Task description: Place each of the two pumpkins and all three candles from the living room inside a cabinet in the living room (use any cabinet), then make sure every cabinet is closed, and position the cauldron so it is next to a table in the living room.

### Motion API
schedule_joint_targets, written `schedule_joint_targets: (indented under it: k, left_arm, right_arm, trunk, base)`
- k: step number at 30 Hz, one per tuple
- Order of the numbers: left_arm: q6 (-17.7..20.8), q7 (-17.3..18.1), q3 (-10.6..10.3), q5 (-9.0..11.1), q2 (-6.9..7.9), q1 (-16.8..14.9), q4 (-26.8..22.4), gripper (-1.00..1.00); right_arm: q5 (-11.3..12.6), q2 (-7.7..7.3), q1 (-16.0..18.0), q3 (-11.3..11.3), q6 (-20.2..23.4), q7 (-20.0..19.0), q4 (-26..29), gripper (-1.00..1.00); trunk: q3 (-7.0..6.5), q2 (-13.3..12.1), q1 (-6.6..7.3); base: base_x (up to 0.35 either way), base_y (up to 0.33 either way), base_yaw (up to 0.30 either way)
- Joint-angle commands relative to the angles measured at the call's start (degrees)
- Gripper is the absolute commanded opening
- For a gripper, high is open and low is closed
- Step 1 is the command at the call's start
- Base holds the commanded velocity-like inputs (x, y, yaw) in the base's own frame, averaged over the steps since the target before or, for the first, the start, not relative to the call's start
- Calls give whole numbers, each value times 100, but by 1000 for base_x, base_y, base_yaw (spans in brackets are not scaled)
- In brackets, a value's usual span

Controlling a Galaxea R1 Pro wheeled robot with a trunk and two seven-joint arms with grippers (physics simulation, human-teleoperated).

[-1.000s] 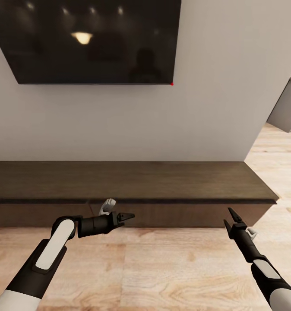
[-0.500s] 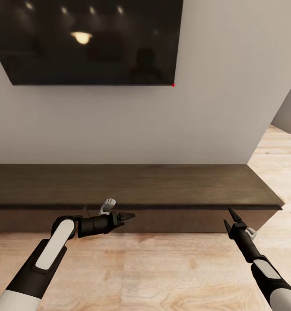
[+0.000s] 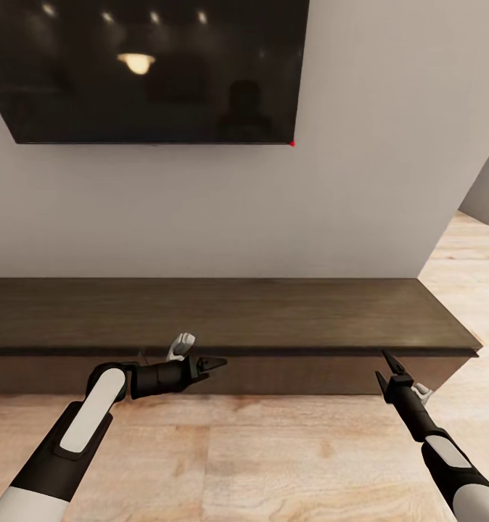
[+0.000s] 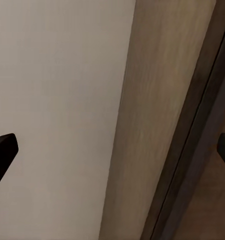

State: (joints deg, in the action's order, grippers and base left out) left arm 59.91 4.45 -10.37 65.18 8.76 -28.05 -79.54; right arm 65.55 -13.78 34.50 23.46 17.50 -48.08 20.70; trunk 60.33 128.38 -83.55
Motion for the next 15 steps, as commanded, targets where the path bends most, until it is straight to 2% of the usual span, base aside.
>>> schedule_joint_targets:
  k: [1,15]
  left_arm:
    - [9,47,-3,-47,3,-2,0,100]
    - [9,47,-9,-49,-4,-6,0,100]
  right_arm:
    - [46,3,4,7,52,-10,-4,100]
    - [46,7,4,9,52,-8,-4,100]
  trunk:
    - [4,2,1]
    - [4,2,1]
  base:
    - [12,0,0]
    - [93,0,0]
